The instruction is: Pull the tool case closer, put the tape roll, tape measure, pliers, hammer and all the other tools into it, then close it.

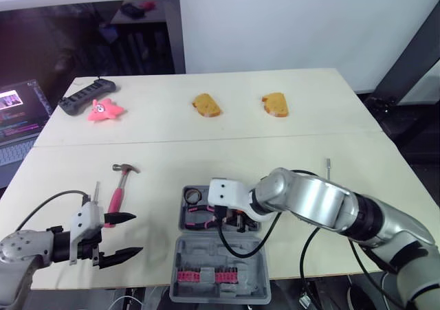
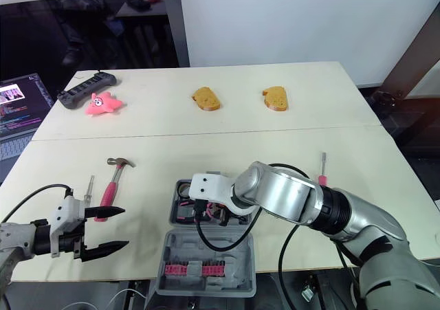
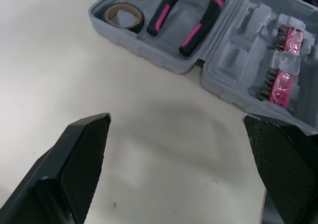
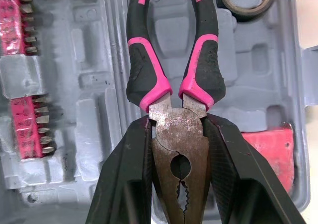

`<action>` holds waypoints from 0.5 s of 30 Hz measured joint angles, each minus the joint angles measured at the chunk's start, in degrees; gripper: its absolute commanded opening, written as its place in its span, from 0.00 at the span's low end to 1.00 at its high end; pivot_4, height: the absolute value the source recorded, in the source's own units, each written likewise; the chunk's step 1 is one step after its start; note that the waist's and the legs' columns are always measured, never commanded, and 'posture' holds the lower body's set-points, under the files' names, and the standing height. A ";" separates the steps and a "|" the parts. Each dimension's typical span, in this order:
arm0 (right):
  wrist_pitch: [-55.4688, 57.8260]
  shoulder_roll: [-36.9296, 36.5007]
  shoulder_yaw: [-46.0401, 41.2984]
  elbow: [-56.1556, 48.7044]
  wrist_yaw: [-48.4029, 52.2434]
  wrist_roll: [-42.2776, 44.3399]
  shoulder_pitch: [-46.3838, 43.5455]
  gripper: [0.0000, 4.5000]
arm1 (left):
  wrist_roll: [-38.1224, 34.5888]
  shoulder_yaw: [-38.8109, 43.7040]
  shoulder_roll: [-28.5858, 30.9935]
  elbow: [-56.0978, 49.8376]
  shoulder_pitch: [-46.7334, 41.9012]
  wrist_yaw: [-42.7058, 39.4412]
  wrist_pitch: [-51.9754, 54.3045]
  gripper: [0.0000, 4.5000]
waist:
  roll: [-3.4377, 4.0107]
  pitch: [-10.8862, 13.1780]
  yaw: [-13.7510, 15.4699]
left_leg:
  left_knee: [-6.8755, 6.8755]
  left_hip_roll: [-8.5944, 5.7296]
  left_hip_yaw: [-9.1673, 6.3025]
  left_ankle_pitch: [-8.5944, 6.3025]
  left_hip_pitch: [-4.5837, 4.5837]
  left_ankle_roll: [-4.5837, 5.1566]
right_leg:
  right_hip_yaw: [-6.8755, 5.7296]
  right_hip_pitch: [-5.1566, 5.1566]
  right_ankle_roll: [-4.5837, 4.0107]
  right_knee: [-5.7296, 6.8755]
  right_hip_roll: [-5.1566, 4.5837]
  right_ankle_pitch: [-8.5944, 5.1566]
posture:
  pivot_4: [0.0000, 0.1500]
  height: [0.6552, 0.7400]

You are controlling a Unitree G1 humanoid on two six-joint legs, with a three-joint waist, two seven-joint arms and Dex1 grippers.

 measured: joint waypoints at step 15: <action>-10.93 2.30 2.80 8.26 2.18 -6.09 2.73 0.22 | -0.15 0.00 0.00 -1.22 -0.53 1.03 0.53 1.00 | -0.02 -0.01 -1.40 | -0.02 0.02 -0.01 0.10 0.03 -0.18 | -0.03 -0.02 -0.05 0.13 0.07 0.03 | 1.00 1.00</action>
